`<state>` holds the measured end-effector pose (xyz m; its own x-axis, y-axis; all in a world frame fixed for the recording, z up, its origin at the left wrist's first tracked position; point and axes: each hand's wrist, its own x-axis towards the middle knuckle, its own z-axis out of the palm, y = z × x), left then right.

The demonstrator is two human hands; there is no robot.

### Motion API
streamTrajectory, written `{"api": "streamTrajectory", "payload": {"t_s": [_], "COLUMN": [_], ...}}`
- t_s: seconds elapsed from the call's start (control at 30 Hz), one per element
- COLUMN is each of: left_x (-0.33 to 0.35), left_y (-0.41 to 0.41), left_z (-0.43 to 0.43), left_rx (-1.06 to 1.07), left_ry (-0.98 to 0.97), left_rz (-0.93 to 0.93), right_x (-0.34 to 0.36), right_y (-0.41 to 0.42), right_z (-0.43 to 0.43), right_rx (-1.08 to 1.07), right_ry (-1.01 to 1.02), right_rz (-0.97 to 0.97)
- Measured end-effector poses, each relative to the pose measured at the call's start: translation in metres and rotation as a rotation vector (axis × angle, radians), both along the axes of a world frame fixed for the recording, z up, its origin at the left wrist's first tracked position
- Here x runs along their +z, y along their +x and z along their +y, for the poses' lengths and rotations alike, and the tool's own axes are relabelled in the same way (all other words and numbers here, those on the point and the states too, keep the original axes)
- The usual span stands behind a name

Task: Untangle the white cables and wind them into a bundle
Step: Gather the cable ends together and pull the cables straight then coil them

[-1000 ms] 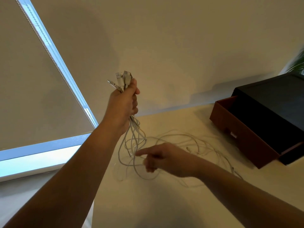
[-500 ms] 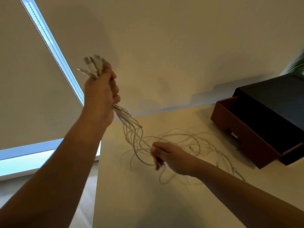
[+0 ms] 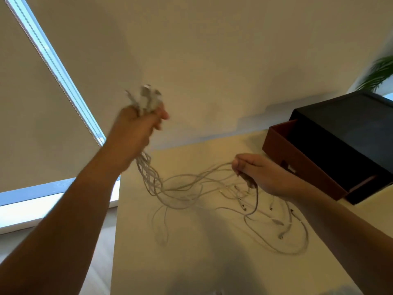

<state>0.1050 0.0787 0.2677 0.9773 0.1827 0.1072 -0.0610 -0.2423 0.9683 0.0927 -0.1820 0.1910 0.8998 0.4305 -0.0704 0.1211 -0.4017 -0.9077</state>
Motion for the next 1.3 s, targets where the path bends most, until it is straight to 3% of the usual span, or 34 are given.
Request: {"api": "streamTrajectory", "payload": {"t_s": [0.1,0.23,0.43,0.53,0.77,1.07,1.3], "left_x": [-0.012,-0.023,-0.020,-0.019,-0.008,-0.017,-0.022], "left_y": [-0.013,-0.024,-0.017,-0.009,0.003,-0.002,0.000], "left_z": [-0.028,-0.047,-0.037,-0.025,0.005,0.008,0.012], "left_rx": [-0.297,-0.588,-0.544,-0.409,-0.212,-0.243,-0.230], "left_ry": [0.204,0.045,0.096,0.122,0.081,0.067,0.009], "left_rz": [0.120,0.320,0.267,0.214,0.107,0.133,0.120], "right_x": [0.026,0.043,0.042,0.038,-0.003,-0.034,-0.063], "right_y": [-0.002,0.001,0.003,0.006,0.029,0.040,0.046], "right_z": [0.019,0.032,0.031,0.022,-0.020,-0.056,-0.077], "right_rx": [0.035,-0.043,-0.016,-0.032,-0.065,-0.230,-0.303], "right_ry": [0.151,0.159,0.075,0.071,-0.330,-0.524,-0.618], "right_rz": [-0.017,-0.123,-0.142,-0.125,-0.159,-0.170,-0.063]}}
